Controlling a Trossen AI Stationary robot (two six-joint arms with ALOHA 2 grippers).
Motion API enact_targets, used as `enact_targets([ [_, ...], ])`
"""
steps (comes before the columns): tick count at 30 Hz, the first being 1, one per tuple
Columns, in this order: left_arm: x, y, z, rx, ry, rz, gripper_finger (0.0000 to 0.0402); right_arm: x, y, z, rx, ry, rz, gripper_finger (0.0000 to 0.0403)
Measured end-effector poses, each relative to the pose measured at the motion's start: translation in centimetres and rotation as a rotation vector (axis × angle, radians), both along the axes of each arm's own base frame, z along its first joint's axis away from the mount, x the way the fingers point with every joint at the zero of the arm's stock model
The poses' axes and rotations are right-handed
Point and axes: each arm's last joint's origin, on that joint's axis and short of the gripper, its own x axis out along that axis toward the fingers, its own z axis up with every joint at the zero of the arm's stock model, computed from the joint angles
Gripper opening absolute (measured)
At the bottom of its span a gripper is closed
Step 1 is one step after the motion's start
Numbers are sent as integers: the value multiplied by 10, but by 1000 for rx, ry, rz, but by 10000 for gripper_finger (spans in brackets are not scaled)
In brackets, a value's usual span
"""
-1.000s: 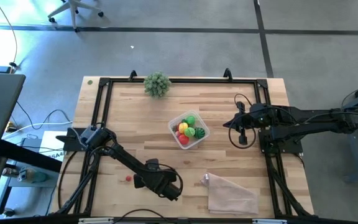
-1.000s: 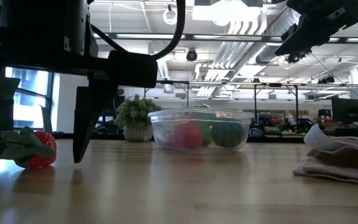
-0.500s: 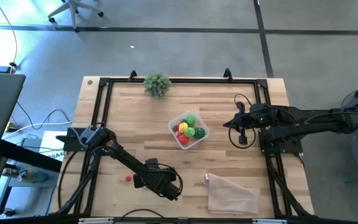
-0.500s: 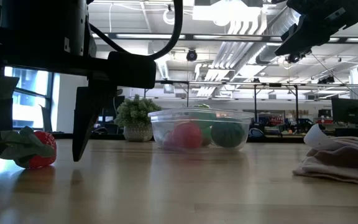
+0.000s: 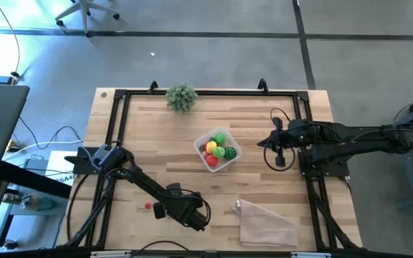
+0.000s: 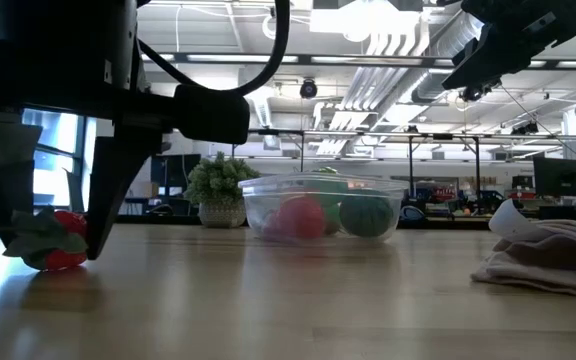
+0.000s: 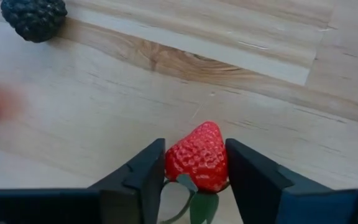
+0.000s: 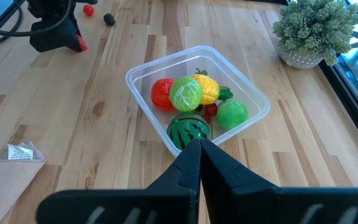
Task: Pick and placing Produce into tupperware
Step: Put the red strawberry into the transparent bin
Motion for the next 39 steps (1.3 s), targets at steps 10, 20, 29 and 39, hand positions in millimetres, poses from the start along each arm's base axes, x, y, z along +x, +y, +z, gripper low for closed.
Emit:
enact_targets([
  [10, 0, 0, 0, 0, -2, 6, 142, 0, 0, 0, 0, 0, 0, 0],
  [20, 0, 0, 0, 2, -1, 2, 135, 0, 0, 0, 0, 0, 0, 0],
  [29, 3, 3, 13, 90, -20, -23, 139, 0, 0, 0, 0, 0, 0, 0],
  [39, 24, 34, 69, 279, -45, -88, 140, 0, 0, 0, 0, 0, 0, 0],
])
